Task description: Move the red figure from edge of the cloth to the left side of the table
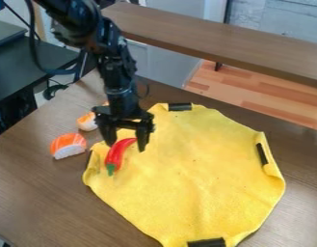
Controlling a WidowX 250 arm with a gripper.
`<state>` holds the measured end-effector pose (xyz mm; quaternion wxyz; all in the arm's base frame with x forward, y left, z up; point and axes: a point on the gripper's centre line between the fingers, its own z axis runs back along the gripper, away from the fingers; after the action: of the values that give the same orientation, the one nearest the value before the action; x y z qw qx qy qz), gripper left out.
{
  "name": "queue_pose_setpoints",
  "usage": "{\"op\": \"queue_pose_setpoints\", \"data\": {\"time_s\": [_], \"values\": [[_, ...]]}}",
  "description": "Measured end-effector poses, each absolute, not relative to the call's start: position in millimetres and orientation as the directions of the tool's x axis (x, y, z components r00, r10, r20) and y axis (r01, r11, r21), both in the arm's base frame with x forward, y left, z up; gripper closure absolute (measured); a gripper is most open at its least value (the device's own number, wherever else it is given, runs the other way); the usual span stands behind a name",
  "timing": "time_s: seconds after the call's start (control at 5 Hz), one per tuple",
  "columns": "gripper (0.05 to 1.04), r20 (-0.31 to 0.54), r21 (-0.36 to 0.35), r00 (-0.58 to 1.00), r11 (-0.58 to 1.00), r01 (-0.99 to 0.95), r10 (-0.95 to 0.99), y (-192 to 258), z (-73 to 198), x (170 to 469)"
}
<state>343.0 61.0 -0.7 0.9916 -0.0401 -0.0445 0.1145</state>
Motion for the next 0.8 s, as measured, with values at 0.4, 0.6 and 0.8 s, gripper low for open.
{"op": "queue_pose_setpoints", "data": {"time_s": [0.4,0.6,0.8], "values": [[0.083,0.079,0.055,0.978,0.978,-0.199,0.194,57,-13,336],[0.083,0.076,0.072,0.976,0.975,-0.211,0.205,60,-15,336],[0.127,0.049,0.106,0.975,0.970,-0.220,0.216,64,-31,335]]}}
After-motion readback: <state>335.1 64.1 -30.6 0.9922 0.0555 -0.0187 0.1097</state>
